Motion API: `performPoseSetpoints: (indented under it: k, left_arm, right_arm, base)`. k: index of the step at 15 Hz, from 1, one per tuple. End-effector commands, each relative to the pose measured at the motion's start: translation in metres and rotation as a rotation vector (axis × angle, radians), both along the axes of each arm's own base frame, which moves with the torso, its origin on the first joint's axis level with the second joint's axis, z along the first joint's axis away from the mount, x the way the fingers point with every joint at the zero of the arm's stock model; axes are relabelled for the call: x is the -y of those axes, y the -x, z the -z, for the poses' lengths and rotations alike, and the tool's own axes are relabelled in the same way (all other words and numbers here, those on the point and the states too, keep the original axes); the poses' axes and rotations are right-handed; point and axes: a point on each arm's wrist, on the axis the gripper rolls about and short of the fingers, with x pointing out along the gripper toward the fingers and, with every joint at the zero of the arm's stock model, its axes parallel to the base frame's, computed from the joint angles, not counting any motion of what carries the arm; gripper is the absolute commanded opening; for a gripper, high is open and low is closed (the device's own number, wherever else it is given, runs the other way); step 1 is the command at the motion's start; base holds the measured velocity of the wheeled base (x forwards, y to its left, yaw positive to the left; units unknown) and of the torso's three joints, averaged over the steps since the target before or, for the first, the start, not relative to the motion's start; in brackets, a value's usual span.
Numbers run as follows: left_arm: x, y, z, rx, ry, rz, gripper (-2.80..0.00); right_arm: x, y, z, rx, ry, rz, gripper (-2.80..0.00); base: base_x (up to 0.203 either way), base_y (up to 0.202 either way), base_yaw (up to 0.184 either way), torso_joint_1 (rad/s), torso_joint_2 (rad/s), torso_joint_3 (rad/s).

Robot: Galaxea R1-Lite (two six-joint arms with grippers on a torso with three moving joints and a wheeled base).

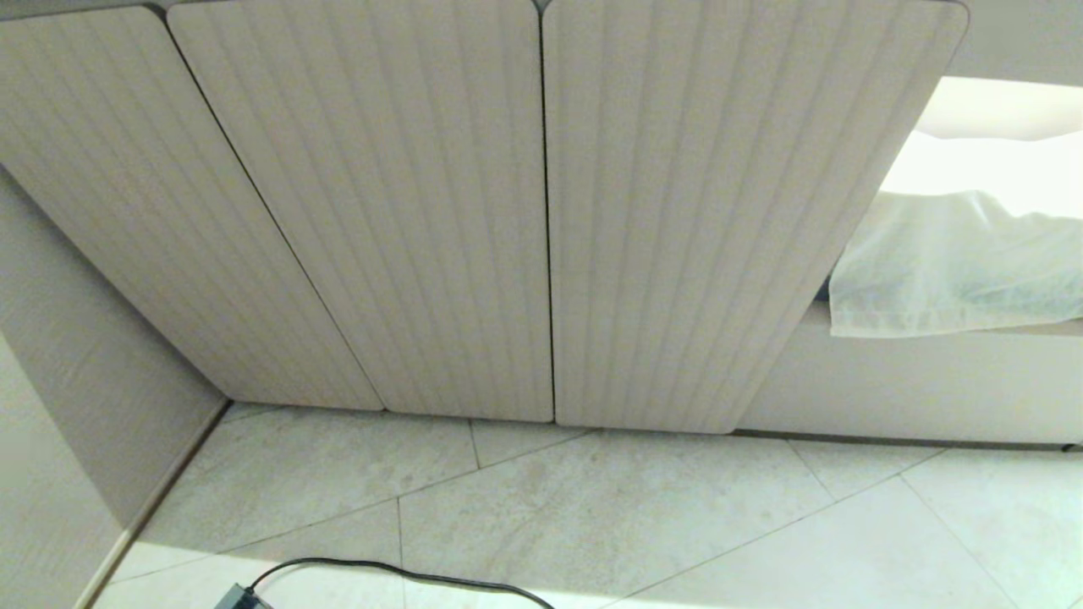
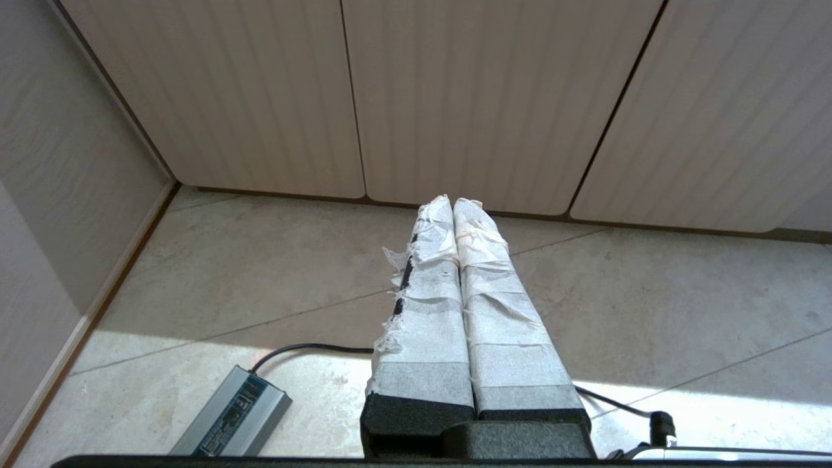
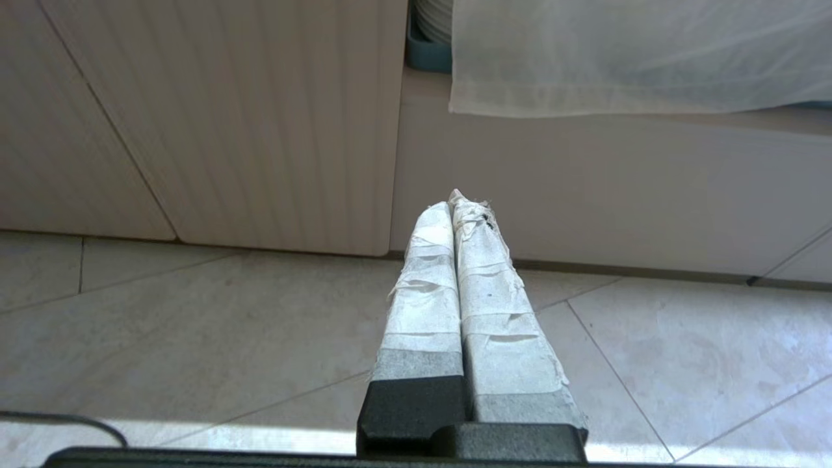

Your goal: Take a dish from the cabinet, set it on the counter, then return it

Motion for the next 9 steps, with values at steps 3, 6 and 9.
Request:
performPoseSetpoints:
  k: [3, 6, 9]
  left_arm:
    - [0.0, 0.0, 0.0, 0.001, 0.001, -0.001, -2.8]
    - [0.0, 0.0, 0.0, 0.001, 0.001, 0.0, -2.8]
    - [0.0, 0.0, 0.0, 0.001, 0.001, 0.001, -2.8]
  right_arm:
    - [0.0, 0.003, 0.006, -0.032, -0.002, -0.045, -2.8]
    - [0.0, 0.004, 0.014, -0.095, -0.007, -0.049, -2.8]
    - [-0.001, 0.013, 0.023, -0.102, -0.006, -0.074, -2.8]
  base:
    - [0.0, 0.0, 0.0, 0.0, 0.0, 0.0]
    - [0.0, 0.0, 0.0, 0.0, 0.0, 0.0]
    - [0.0, 0.0, 0.0, 0.0, 0.0, 0.0]
